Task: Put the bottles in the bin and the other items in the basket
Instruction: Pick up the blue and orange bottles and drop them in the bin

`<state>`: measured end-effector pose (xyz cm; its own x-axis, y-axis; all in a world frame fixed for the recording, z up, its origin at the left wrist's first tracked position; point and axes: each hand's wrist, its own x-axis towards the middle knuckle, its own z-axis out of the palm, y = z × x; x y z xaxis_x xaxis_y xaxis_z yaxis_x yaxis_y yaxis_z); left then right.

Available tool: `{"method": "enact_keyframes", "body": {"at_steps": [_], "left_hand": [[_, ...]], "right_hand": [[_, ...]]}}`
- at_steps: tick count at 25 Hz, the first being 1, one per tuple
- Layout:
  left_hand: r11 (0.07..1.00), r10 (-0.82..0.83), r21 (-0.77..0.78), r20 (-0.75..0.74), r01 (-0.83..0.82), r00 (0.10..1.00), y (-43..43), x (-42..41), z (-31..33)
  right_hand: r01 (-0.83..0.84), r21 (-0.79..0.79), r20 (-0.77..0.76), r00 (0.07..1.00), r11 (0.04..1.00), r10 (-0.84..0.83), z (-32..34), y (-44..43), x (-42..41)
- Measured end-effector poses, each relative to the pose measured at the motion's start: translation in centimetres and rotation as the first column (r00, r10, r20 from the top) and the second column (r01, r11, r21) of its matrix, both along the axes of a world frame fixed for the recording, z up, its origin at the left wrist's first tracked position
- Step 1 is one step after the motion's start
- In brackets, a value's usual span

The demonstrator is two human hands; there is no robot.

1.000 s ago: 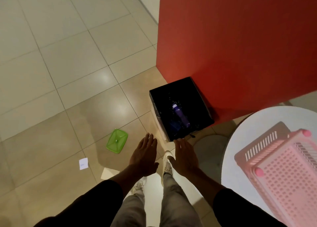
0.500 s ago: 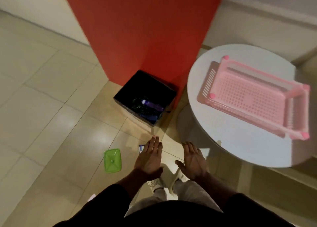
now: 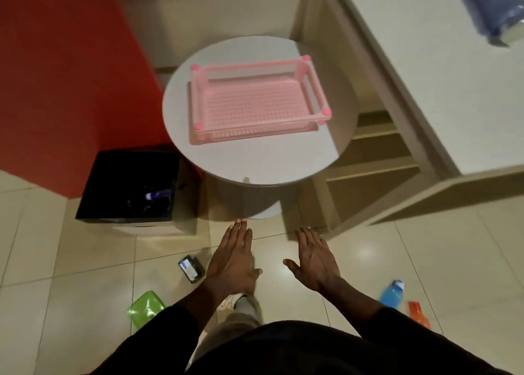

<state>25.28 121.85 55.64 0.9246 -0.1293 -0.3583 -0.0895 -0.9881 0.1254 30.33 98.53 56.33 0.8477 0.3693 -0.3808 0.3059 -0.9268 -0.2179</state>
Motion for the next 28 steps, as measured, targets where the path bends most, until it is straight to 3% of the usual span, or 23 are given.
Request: {"method": "enact_keyframes", "body": {"at_steps": [6,10,19,25,28], "left_hand": [[0.989,-0.145,-0.025,0.005,0.145,0.989,-13.0,-2.9,-0.7],[0.959,-0.276,-0.073,-0.039,0.273,0.96,-23.4,-5.3,-1.4],[0.866,-0.496,-0.083,-0.026,0.493,0.868,-37.3,-3.2,-0.4],[0.818,-0.576,-0.109,-0.155,0.565,0.803,-42.2,1.1,-1.4],[0.741,-0.671,-0.124,-0.167,0.66,0.722,-45.3,3.6,-2.2]], "right_hand": [[0.139,0.027,-0.015,0.99,0.99,-0.138,-0.3,-12.9,-6.6],[0.318,0.016,-0.034,0.948,0.948,-0.318,-0.4,-22.3,-12.3],[0.665,0.013,-0.046,0.746,0.746,-0.664,-0.8,-34.6,-19.0],[0.812,-0.03,-0.136,0.574,0.583,-0.807,-2.3,-38.6,-17.4],[0.749,-0.067,0.016,0.661,0.659,-0.75,-2.4,-41.2,-16.1]]}}
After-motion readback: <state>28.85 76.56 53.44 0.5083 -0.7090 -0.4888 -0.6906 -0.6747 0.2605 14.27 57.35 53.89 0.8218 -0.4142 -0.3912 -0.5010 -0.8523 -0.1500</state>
